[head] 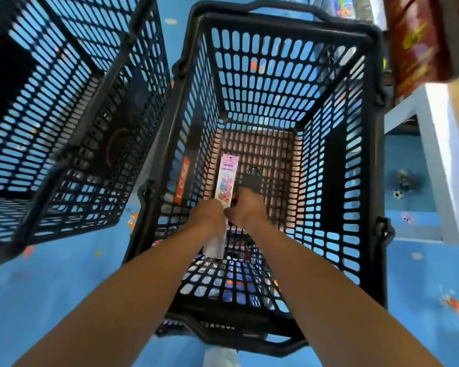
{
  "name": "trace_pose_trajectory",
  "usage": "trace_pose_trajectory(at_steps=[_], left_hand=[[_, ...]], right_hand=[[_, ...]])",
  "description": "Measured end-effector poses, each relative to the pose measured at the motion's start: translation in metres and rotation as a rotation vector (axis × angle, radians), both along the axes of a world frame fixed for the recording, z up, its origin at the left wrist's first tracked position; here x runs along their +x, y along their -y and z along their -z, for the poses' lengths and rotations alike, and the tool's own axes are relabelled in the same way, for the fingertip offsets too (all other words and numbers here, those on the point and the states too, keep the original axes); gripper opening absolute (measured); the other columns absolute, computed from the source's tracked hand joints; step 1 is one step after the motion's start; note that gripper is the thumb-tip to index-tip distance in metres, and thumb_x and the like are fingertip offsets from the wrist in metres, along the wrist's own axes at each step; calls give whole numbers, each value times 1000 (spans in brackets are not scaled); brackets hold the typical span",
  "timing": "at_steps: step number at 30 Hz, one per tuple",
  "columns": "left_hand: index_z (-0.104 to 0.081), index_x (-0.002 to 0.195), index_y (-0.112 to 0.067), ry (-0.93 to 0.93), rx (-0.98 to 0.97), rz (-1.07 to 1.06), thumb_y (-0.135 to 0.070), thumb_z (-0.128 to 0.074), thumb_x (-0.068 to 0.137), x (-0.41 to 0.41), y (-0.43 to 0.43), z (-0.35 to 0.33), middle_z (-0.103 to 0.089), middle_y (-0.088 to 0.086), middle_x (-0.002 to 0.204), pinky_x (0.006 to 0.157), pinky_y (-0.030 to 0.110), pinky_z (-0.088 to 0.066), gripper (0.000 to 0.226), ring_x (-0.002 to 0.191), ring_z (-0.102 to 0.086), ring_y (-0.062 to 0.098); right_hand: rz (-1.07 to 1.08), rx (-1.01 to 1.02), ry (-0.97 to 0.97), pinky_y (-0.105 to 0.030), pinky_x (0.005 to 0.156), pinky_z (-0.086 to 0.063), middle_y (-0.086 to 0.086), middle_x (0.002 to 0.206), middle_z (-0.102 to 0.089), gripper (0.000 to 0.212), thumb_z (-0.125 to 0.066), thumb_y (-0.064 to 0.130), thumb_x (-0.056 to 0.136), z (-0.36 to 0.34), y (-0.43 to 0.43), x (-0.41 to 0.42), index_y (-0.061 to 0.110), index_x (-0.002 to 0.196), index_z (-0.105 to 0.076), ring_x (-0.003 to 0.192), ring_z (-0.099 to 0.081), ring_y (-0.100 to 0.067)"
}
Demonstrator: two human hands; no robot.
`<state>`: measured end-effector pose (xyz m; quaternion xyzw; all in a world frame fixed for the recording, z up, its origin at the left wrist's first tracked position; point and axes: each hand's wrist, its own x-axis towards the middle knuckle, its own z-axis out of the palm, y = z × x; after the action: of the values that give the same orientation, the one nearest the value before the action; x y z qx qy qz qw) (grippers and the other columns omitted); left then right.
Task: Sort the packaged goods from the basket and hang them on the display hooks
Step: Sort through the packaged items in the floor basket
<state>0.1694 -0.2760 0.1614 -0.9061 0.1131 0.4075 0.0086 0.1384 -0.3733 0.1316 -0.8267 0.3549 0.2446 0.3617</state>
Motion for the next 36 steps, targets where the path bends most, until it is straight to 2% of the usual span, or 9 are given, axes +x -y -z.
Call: trace_pose_trajectory(at_steps=[4, 9, 15, 18, 23, 25, 28, 32, 36], left_hand=[[-59, 131, -6, -23, -72, -25, -15, -70, 93, 2, 0, -24, -64, 13, 130, 84, 29, -49, 41, 120, -63, 29], [-49, 140, -9, 29, -232, -47, -4, -65, 91, -5, 2, -67, -58, 15, 135, 96, 33, -50, 51, 125, -58, 32], [-55, 126, -15, 131, -372, 100, -5, -63, 85, -12, -15, -136, -67, 10, 115, 89, 39, -56, 43, 108, -65, 32], [-57, 114, -18, 188, -427, 202, -7, -60, 86, -18, -35, -178, -65, 4, 100, 76, 34, -51, 30, 96, -65, 26], [-65, 109, -8, 206, -463, 285, -18, -60, 92, -40, -80, -268, -67, 7, 106, 89, 42, -56, 20, 98, -65, 27], [-73, 91, -5, 137, -415, 327, -15, -59, 90, -53, -99, -300, -74, 8, 91, 75, 36, -58, 17, 86, -70, 23], [-70, 80, -5, -124, -334, 249, -13, -60, 96, -71, -126, -329, -74, 4, 66, 42, 19, -42, 20, 50, -65, 11], [-65, 93, -5, -342, -165, 251, -15, -61, 102, -96, -165, -319, -73, 3, 76, 45, 17, -46, 14, 69, -73, 15], [-62, 87, -8, -378, -91, 285, -15, -58, 102, -117, -199, -242, -70, 1, 77, 51, 19, -48, 17, 74, -72, 16]], right_hand=[[-14, -4, 11, -30, 81, -50, -12, 120, -66, 47, -80, 27, 84, -18, 7, -12, 13, 123, -57, 110, -65, -30], [-65, -6, 118, -33, 92, -55, -9, 120, -67, 59, -83, 26, 80, -70, 12, -27, 13, 129, -54, 110, -65, -27], [-53, 35, 270, -40, 99, -52, -5, 115, -66, 48, -78, 17, 86, -160, 8, -54, 10, 127, -55, 109, -63, -26], [-64, 39, 336, -32, 93, -51, 2, 106, -57, 47, -77, 13, 86, -206, -9, -71, 14, 127, -53, 100, -59, -20], [-54, -29, 452, -30, 78, -46, 11, 97, -56, 48, -81, 18, 84, -279, -45, -112, 19, 124, -54, 91, -56, -15], [-73, -13, 494, -28, 72, -48, 9, 97, -61, 43, -83, 22, 83, -305, -62, -130, 23, 119, -58, 87, -61, -15], [-189, -9, 476, -25, 66, -47, 9, 78, -65, 21, -85, 22, 80, -333, -95, -151, 24, 87, -65, 69, -59, -8], [-388, 69, 339, -16, 59, -43, -1, 72, -71, 16, -82, 24, 83, -333, -144, -175, 10, 85, -74, 60, -59, -4], [-411, 116, 197, -28, 70, -53, -10, 88, -75, 18, -79, 22, 85, -260, -178, -188, 6, 92, -74, 75, -68, -19]])
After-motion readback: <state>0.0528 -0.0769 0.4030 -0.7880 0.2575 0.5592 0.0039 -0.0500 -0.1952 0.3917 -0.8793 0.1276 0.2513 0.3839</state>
